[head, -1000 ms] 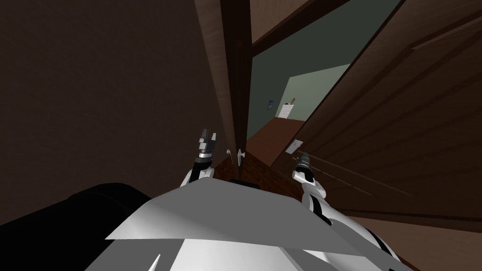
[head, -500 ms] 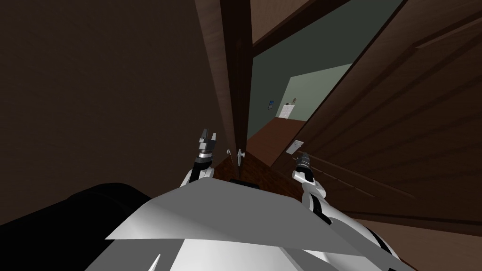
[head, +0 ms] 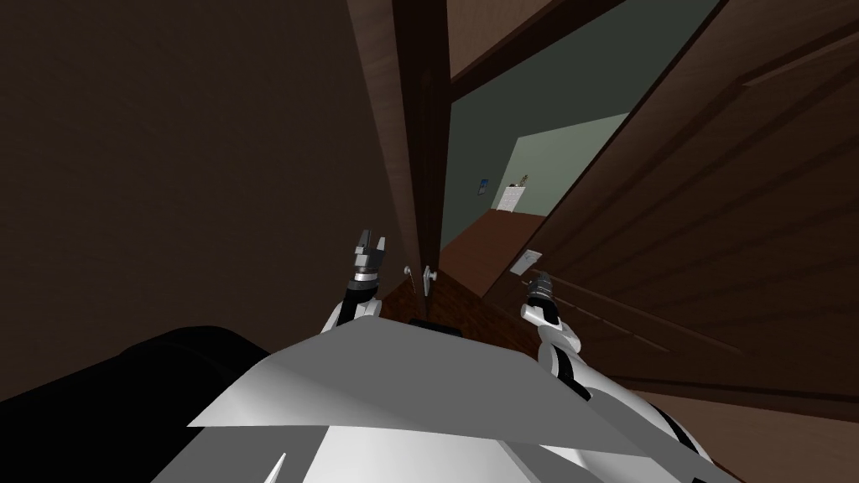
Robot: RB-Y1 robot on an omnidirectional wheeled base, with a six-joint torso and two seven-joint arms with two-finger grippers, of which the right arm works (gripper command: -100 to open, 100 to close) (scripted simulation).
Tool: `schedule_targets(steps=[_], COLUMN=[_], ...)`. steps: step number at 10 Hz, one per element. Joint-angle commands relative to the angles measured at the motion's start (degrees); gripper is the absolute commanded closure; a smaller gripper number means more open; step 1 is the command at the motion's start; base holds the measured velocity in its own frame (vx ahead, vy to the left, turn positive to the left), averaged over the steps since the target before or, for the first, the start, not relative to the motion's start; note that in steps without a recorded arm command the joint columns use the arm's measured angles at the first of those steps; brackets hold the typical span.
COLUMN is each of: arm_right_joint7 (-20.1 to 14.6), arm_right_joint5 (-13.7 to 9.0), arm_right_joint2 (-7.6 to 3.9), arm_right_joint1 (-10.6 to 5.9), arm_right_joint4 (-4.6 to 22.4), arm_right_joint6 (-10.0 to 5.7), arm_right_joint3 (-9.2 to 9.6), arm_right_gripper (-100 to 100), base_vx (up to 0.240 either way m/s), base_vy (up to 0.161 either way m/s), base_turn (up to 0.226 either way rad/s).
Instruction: Pull the door open
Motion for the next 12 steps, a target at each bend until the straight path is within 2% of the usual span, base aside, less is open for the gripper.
schedule_targets(steps=[1, 12], arm_right_joint7=[0.3, 0.3], arm_right_joint5=[-0.5, -0.6], arm_right_joint2=[0.07, 0.08], arm_right_joint1=[-0.26, -0.32], arm_right_joint4=[0.4, 0.5], arm_right_joint6=[0.6, 0.73], arm_right_joint3=[-0.59, -0.72], arm_right_gripper=[-100, -100], base_vx=[0.014, 0.001], base_vy=[-0.037, -0.005], base_turn=[0.128, 0.008])
